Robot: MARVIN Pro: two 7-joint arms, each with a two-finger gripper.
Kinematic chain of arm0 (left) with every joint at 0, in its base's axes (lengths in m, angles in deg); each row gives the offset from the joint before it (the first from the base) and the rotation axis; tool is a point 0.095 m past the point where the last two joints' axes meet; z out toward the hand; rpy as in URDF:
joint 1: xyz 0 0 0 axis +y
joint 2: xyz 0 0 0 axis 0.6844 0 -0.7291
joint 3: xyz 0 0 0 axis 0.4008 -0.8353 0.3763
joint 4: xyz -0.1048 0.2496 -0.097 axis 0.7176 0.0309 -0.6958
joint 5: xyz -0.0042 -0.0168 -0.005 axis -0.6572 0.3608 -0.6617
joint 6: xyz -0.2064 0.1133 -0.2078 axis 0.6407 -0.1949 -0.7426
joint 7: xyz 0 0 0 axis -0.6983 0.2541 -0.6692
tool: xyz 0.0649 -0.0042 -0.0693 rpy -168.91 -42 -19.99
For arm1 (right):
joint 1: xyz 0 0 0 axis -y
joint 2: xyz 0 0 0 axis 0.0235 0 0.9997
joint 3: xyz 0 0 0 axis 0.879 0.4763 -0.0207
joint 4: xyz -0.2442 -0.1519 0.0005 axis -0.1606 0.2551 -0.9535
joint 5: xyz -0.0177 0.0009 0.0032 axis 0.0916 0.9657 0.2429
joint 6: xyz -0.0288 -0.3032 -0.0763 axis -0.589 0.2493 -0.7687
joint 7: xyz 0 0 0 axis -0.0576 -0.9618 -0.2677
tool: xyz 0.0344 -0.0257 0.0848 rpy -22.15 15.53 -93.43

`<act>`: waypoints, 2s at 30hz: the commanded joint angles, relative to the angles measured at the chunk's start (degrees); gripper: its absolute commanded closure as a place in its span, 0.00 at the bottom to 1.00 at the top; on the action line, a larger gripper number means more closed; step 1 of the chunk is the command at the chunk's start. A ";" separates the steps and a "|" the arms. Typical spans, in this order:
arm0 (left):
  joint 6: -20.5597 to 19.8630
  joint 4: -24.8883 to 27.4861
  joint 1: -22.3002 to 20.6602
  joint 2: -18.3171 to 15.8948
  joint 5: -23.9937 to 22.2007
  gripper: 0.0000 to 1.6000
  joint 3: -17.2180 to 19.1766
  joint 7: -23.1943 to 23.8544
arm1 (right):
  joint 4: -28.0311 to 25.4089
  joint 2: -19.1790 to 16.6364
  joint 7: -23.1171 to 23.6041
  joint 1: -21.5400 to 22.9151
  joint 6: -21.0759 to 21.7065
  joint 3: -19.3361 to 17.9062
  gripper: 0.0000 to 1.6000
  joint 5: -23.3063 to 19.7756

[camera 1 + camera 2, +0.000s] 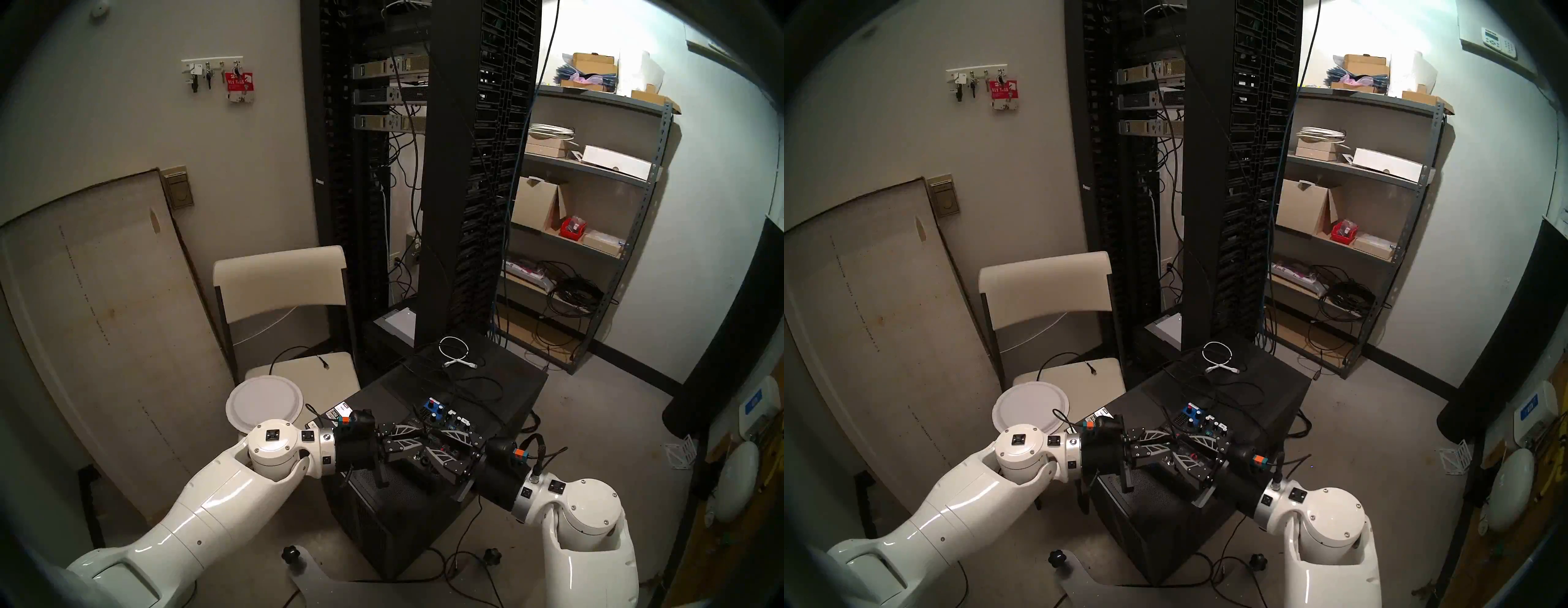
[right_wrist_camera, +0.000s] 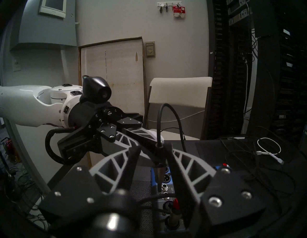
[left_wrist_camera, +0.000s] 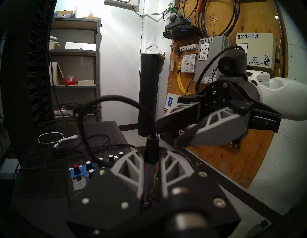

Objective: Insert aux cable

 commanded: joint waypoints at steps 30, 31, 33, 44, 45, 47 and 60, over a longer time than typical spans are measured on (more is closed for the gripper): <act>0.99 -2.87 -2.27 2.16 0.49 1.00 -0.70 0.36 | 1.63 -0.33 -0.56 2.13 -0.44 0.86 1.00 0.80; 1.04 -3.05 -2.36 2.20 0.48 1.00 -0.74 0.41 | 1.65 -0.32 -0.58 2.12 -0.47 0.84 1.00 0.82; 1.09 -3.38 -2.56 2.33 0.43 1.00 -0.81 0.61 | 1.67 -0.32 -0.62 2.10 -0.55 0.78 1.00 0.81; 1.51 -4.83 -3.38 3.28 0.62 1.00 -1.18 1.03 | 2.75 -0.62 -0.55 2.31 -1.10 -0.38 1.00 0.67; 1.56 -4.93 -3.44 3.34 0.64 1.00 -1.20 1.06 | 2.90 -0.66 -0.48 2.36 -1.18 -0.50 1.00 0.63; 1.64 -5.08 -3.53 3.43 0.69 1.00 -1.25 1.10 | 3.06 -0.69 -0.40 2.39 -1.26 -0.70 1.00 0.61; 1.42 -5.56 -3.78 3.70 1.05 1.00 -1.46 1.28 | 3.46 -0.36 -0.17 2.73 -1.58 -1.39 1.00 0.49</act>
